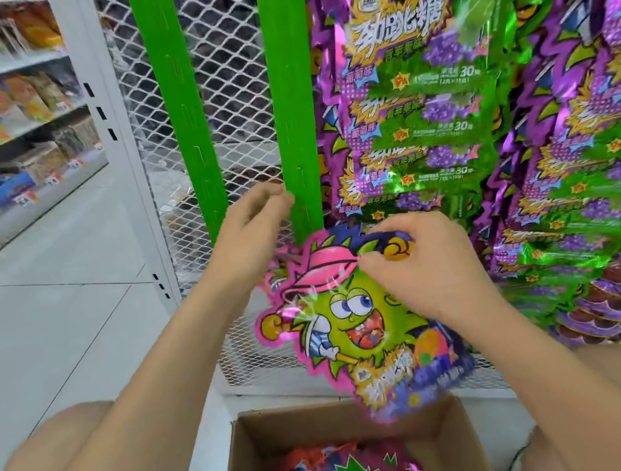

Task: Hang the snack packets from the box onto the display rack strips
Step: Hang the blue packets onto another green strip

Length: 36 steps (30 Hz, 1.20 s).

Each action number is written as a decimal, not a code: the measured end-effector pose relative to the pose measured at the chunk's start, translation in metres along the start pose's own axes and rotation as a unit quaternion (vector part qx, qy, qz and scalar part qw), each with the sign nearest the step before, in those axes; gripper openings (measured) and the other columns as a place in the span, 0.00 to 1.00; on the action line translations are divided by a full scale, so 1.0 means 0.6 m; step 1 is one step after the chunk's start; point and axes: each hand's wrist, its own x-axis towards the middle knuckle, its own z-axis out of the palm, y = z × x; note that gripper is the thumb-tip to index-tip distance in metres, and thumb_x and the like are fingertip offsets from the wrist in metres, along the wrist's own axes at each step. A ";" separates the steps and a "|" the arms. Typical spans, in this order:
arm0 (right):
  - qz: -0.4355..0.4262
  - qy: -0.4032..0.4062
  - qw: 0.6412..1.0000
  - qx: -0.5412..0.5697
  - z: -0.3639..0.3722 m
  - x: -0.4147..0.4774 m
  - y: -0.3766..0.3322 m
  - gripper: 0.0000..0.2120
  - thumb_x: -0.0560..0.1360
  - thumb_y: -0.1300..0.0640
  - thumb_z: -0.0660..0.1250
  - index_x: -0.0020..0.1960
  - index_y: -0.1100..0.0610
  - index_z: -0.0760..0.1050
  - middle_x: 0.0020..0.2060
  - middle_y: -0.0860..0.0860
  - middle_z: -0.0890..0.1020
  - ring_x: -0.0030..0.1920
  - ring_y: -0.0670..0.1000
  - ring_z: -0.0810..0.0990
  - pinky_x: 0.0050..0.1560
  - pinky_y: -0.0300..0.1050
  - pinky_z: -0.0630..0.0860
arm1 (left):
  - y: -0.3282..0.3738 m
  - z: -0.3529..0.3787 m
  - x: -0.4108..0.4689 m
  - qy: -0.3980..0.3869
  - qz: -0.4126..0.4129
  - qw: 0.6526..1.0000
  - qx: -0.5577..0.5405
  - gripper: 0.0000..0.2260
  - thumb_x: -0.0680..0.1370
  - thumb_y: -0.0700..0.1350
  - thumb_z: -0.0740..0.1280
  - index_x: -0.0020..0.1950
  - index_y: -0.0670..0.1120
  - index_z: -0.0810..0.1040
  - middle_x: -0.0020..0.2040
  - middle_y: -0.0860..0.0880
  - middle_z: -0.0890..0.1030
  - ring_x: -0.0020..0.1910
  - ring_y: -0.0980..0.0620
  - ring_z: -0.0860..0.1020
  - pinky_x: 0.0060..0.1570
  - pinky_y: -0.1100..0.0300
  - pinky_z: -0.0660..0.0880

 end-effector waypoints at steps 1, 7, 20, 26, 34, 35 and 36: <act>-0.006 0.004 1.000 0.018 0.004 -0.001 -0.001 0.07 0.70 0.47 0.77 0.36 0.42 0.80 0.34 0.42 0.84 0.36 0.46 0.81 0.44 0.43 0.77 | 0.002 -0.004 -0.004 0.000 0.000 1.000 0.007 0.08 0.84 0.50 0.66 0.45 0.56 0.79 0.42 0.56 0.80 0.44 0.57 0.77 0.52 0.57 0.71; -0.061 0.020 0.995 0.079 0.017 0.004 -0.012 0.05 0.75 0.43 0.76 0.45 0.43 0.86 0.37 0.37 0.85 0.38 0.38 0.80 0.47 0.43 0.79 | 0.013 -0.028 -0.024 -0.043 -0.026 0.998 0.029 0.22 0.83 0.62 0.65 0.49 0.43 0.82 0.45 0.49 0.83 0.45 0.51 0.78 0.52 0.53 0.72; -0.034 0.104 0.988 0.109 0.043 0.012 -0.046 0.14 0.77 0.46 0.73 0.38 0.53 0.79 0.24 0.45 0.73 0.27 0.45 0.68 0.30 0.38 0.62 | 0.031 -0.061 -0.039 -0.134 -0.043 0.989 0.039 0.17 0.83 0.64 0.62 0.49 0.62 0.89 0.50 0.64 0.87 0.56 0.65 0.83 0.73 0.52 0.70; -0.034 0.096 0.994 0.043 0.048 0.004 -0.043 0.23 0.73 0.30 0.71 0.37 0.50 0.78 0.27 0.49 0.76 0.30 0.49 0.73 0.37 0.47 0.67 | 0.031 -0.066 -0.047 -0.142 0.007 0.989 0.032 0.23 0.84 0.64 0.62 0.49 0.47 0.86 0.48 0.49 0.87 0.51 0.48 0.84 0.69 0.44 0.73; -0.014 0.019 1.000 -0.003 0.059 -0.007 -0.018 0.27 0.69 0.23 0.64 0.37 0.46 0.82 0.27 0.45 0.77 0.35 0.53 0.76 0.45 0.54 0.78 | 0.025 -0.061 -0.046 -0.100 0.053 0.992 0.052 0.27 0.85 0.59 0.63 0.42 0.36 0.76 0.35 0.41 0.70 0.34 0.49 0.70 0.39 0.56 0.65; -0.014 0.011 1.000 -0.018 0.059 -0.007 -0.018 0.27 0.69 0.23 0.62 0.38 0.46 0.82 0.29 0.45 0.77 0.36 0.53 0.77 0.47 0.55 0.78 | 0.022 -0.060 -0.045 -0.093 0.066 0.992 0.063 0.27 0.85 0.59 0.63 0.41 0.36 0.75 0.34 0.39 0.68 0.34 0.48 0.66 0.36 0.56 0.60; -0.016 0.008 0.999 -0.039 0.060 -0.009 -0.017 0.27 0.70 0.23 0.62 0.39 0.46 0.83 0.30 0.45 0.78 0.38 0.54 0.78 0.49 0.56 0.78 | 0.021 -0.059 -0.046 -0.086 0.078 0.991 0.074 0.27 0.85 0.59 0.63 0.40 0.37 0.75 0.33 0.39 0.66 0.34 0.48 0.63 0.36 0.55 0.58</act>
